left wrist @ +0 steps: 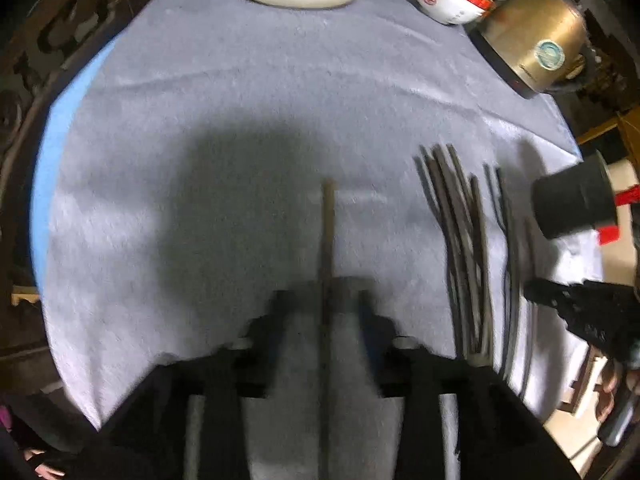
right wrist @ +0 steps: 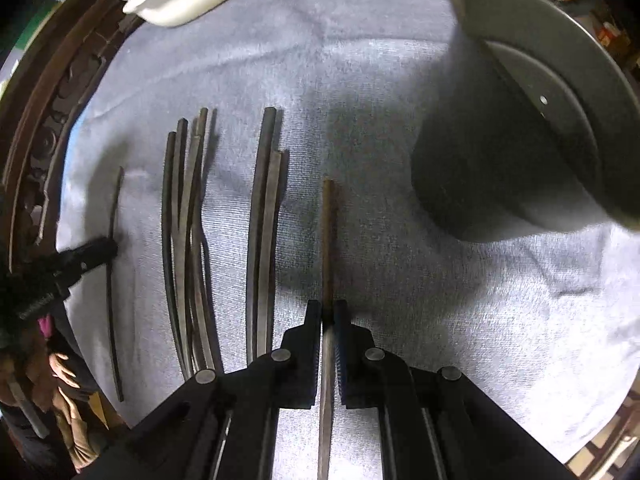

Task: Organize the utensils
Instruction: 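Lift the held chopstick with the right tool while the left tool lifts its chopstick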

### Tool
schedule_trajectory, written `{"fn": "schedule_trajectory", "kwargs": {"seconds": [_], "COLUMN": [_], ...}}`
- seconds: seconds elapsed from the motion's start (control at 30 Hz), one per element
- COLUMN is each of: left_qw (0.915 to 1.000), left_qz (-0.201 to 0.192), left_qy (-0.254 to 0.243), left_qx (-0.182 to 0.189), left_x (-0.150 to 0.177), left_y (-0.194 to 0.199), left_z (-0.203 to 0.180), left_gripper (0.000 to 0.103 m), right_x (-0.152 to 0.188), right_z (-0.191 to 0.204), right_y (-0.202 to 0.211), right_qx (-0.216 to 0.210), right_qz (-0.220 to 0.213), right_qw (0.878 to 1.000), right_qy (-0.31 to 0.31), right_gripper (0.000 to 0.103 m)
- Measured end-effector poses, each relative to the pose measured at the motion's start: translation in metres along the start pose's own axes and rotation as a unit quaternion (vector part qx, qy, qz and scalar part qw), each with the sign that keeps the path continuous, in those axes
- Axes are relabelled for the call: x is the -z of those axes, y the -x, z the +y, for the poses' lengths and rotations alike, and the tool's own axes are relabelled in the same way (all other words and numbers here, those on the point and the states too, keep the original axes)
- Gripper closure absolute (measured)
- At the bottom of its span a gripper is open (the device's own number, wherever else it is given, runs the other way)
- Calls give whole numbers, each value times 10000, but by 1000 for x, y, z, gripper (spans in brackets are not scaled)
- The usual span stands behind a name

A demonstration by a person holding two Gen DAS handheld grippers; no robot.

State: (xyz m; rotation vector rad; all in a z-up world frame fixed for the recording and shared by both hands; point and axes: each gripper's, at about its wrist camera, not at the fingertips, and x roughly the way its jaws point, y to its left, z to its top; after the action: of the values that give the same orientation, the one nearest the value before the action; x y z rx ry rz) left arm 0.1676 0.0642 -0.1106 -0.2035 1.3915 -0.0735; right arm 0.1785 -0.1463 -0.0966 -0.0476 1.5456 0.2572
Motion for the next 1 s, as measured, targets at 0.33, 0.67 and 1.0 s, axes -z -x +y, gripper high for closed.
{"fn": "schedule_trajectory", "kwargs": {"seconds": [0.33, 0.67, 1.0], "left_qw": [10000, 9768, 9073], "left_qz": [-49, -1946, -4189], "left_qy": [-75, 320, 107], "left_qx": [41, 837, 356], "left_x": [1, 35, 87], "left_y": [14, 116, 162], "left_z": [24, 41, -6], "left_gripper": [98, 98, 98], "right_x": [-3, 50, 99], "right_z": [8, 8, -5], "right_y": [-1, 68, 129], "right_qx": [35, -410, -53], "right_qz": [-260, -2077, -3917], "right_qw": [9996, 9771, 9184], "right_qy": [95, -223, -548], "right_gripper": [96, 97, 97]}}
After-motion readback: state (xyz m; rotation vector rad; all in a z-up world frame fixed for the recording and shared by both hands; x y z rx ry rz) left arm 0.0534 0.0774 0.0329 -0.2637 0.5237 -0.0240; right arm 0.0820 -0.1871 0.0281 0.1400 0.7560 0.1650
